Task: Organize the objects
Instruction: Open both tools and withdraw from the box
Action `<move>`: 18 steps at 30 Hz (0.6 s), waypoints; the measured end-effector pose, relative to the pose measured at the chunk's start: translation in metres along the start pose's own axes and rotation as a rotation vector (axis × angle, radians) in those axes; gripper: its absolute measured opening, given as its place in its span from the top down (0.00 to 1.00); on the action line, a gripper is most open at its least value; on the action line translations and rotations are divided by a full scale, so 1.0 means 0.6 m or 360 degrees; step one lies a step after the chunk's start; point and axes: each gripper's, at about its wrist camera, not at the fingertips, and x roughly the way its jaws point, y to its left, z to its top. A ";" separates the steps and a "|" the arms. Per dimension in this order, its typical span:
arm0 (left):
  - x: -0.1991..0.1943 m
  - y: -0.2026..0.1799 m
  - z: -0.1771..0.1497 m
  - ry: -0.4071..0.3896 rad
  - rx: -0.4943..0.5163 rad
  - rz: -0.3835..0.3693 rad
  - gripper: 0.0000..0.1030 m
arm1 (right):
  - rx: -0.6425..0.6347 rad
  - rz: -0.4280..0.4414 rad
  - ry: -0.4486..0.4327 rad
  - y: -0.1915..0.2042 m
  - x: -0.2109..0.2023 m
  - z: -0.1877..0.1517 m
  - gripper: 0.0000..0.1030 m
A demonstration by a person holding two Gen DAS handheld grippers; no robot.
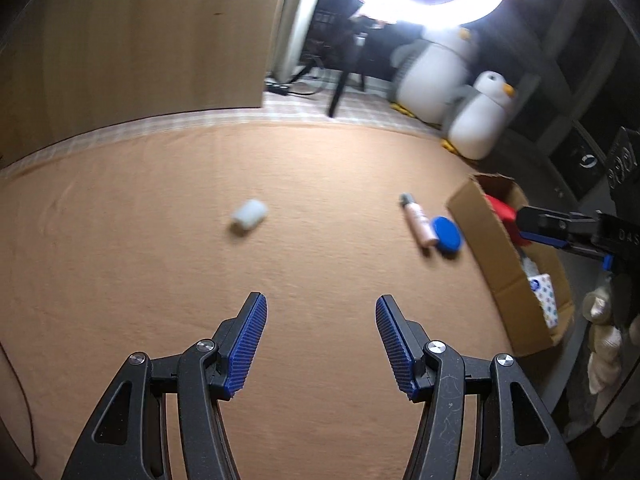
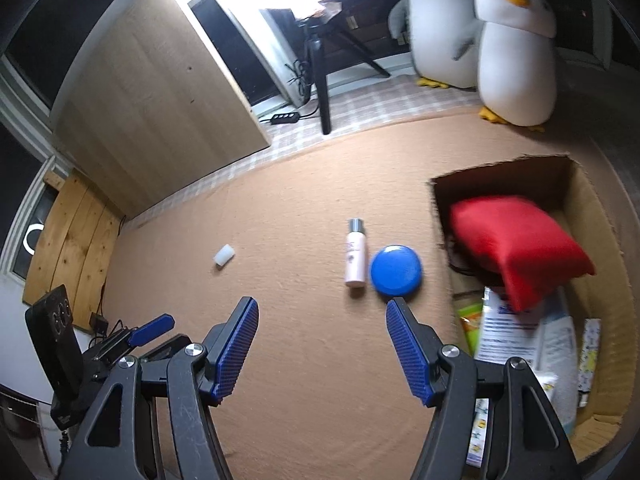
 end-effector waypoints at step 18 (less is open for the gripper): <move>0.088 0.067 0.084 0.0069 -0.0045 -0.0006 0.49 | -0.0019 -0.0024 0.0277 0.012 0.145 0.078 0.40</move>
